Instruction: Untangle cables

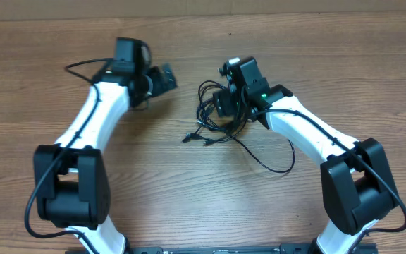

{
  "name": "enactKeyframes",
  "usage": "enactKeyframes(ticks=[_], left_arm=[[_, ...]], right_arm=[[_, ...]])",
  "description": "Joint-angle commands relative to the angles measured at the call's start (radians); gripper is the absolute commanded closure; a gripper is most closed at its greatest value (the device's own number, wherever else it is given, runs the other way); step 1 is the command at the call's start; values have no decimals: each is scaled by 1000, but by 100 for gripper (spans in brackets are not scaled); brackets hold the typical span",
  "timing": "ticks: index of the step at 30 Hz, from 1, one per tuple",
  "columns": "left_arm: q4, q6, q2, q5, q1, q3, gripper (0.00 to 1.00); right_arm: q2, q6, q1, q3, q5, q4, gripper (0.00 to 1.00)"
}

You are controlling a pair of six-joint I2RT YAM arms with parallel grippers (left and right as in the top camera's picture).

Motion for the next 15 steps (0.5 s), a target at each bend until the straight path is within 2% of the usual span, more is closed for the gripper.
enactKeyframes(ticks=[1, 2, 6, 8, 11, 15], left_arm=[[-12, -35, -27, 27, 85, 21, 0], [-18, -34, -27, 37, 93, 20, 0], [-18, -34, -27, 34, 96, 20, 0], [-21, -35, -27, 29, 94, 20, 0], [-18, -159, -27, -48, 94, 20, 0], [-18, -199, -27, -81, 96, 20, 0]], right_arm=[[14, -87, -3, 33, 14, 109, 36], [27, -87, -3, 34, 10, 144, 39], [85, -70, -3, 34, -12, 177, 37], [90, 39, 8, 35, -55, 171, 36], [89, 190, 41, 74, -177, 160, 36], [105, 207, 117, 75, -97, 153, 36]])
